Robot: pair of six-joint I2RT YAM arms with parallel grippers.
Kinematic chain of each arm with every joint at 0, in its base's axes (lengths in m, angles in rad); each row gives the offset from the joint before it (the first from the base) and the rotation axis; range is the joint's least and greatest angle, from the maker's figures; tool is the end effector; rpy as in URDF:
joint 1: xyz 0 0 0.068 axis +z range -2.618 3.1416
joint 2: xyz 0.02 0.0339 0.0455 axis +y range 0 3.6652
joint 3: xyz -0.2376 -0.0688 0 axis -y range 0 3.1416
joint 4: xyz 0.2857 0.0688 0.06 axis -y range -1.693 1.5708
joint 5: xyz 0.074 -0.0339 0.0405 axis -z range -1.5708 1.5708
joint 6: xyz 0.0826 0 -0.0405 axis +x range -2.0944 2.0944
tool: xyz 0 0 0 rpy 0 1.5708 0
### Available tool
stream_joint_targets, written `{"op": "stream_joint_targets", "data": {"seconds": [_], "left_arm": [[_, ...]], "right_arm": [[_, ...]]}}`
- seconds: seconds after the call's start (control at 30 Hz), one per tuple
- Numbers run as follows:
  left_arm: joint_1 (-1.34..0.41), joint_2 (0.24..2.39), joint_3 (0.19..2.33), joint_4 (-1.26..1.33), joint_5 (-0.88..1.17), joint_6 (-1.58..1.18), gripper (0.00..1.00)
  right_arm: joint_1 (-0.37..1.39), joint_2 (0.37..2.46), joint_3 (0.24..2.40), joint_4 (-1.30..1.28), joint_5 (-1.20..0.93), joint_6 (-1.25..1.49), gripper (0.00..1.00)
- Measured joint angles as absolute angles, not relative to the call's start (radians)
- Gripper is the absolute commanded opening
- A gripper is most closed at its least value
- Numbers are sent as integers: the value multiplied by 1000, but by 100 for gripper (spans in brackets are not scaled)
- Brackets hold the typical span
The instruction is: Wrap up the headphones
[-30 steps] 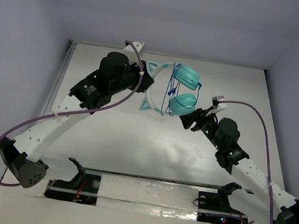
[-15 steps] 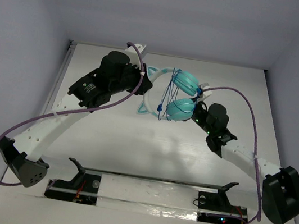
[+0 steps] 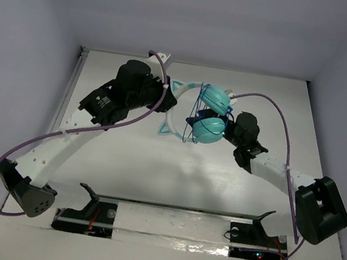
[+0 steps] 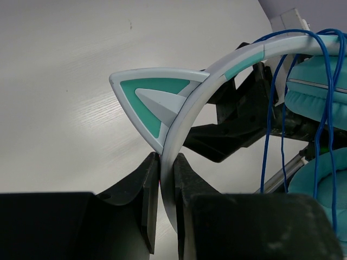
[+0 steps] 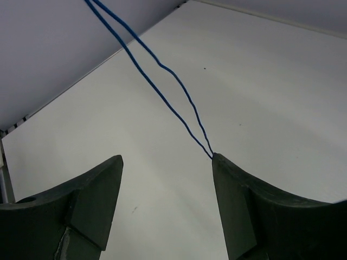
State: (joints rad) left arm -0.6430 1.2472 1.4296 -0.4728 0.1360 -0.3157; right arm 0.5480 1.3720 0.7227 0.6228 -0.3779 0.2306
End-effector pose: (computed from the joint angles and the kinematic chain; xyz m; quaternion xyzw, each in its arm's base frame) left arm 0.2845 -0.2271 0.4050 0.1704 0.7828 -0.3232 0.5037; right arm 0.3150 0.2280 0.2175 -0.2406 0.6741 0.3846 0.5829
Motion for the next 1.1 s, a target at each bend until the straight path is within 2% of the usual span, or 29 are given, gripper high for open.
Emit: {"op": "stream_joint_targets", "data": {"seconds": [0.07, 0.17, 0.3, 0.5, 0.67, 0.7, 0.8, 1.1], "left_arm": [[-643, 1247, 1430, -475, 143, -316, 0], [-643, 1247, 1435, -485, 150, -316, 0], [-643, 1247, 1459, -492, 155, -316, 0], [-643, 1244, 1476, -491, 172, -317, 0], [-643, 1244, 1476, -492, 173, -317, 0], [-643, 1244, 1476, -492, 174, -317, 0], [-643, 1244, 1476, -491, 175, -319, 0], [-616, 1269, 1533, -498, 127, -321, 0]], "right_arm": [[548, 1392, 729, 628, -378, 228, 70], [548, 1411, 729, 643, -379, 230, 58], [548, 1423, 722, 684, -392, 251, 51], [548, 1467, 715, 753, -420, 292, 64], [548, 1477, 715, 770, -443, 307, 61], [548, 1477, 715, 772, -446, 308, 50], [548, 1480, 715, 774, -455, 314, 29], [548, 1468, 631, 859, -452, 416, 2]]}}
